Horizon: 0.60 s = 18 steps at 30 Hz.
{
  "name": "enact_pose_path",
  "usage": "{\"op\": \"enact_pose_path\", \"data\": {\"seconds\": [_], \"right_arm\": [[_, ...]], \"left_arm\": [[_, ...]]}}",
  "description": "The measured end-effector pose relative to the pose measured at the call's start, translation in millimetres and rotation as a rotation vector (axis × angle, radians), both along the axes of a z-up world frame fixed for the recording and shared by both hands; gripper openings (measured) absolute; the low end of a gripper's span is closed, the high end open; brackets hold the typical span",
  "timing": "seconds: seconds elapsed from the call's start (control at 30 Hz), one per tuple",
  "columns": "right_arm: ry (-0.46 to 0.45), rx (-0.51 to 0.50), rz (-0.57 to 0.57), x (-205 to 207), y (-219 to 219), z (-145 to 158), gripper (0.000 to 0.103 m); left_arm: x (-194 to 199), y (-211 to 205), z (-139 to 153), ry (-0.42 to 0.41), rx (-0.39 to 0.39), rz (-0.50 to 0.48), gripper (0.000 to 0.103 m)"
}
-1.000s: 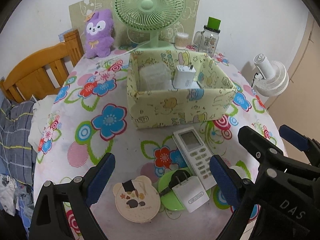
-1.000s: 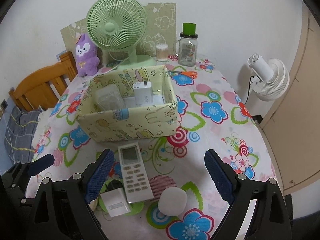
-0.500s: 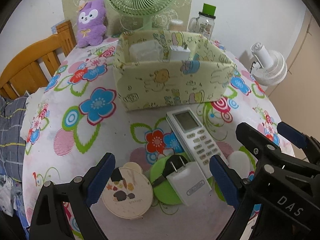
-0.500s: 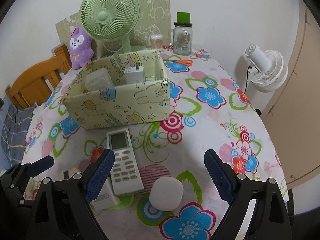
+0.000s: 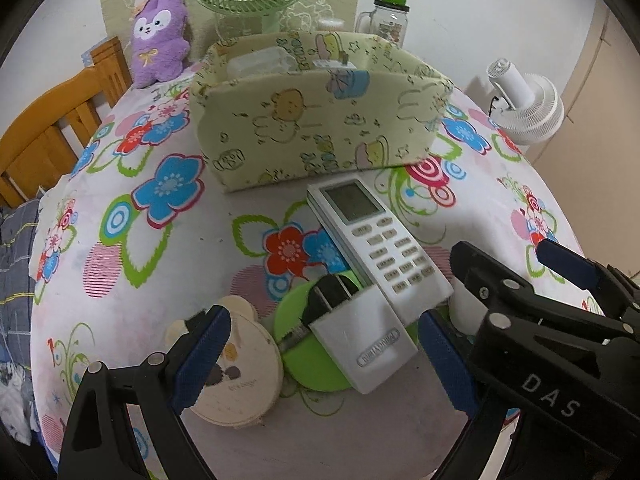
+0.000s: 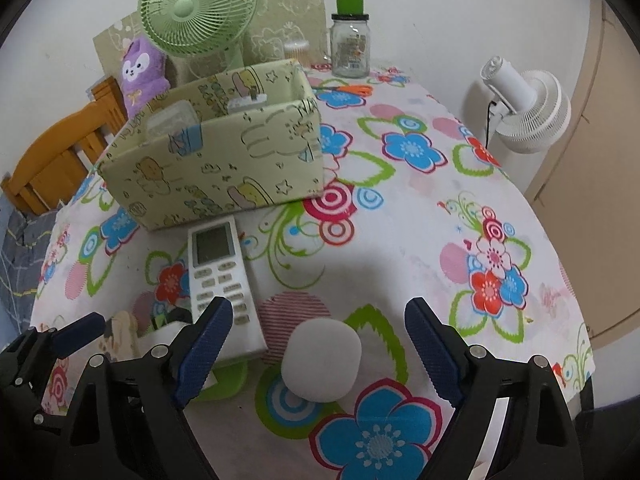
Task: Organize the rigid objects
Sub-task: 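Lower the left tool onto the white plug adapter while the right tool approaches the white puck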
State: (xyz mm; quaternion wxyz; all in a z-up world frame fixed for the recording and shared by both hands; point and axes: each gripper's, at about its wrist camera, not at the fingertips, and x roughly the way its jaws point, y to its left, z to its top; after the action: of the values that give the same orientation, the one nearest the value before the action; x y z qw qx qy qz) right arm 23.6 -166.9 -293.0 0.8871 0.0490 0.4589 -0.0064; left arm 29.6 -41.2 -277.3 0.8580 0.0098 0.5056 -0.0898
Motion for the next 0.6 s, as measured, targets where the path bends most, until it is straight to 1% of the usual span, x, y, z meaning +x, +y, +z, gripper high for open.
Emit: {"op": "enact_pose_path", "data": {"seconds": [0.23, 0.47, 0.53, 0.6], "right_arm": [[0.026, -0.001, -0.014, -6, -3, -10, 0.090], [0.041, 0.005, -0.022, -8, -6, -18, 0.090], [0.044, 0.014, -0.025, -9, -7, -21, 0.090], [0.042, 0.013, -0.028, -10, -8, -23, 0.090]], "left_arm": [[-5, -10, -6, -0.016, 0.022, -0.041, 0.089], [-6, -14, -13, -0.024, 0.035, -0.047, 0.081], [-7, -15, -14, -0.032, 0.030, -0.056, 0.075], [-7, -15, -18, -0.007, 0.016, -0.055, 0.071]]}}
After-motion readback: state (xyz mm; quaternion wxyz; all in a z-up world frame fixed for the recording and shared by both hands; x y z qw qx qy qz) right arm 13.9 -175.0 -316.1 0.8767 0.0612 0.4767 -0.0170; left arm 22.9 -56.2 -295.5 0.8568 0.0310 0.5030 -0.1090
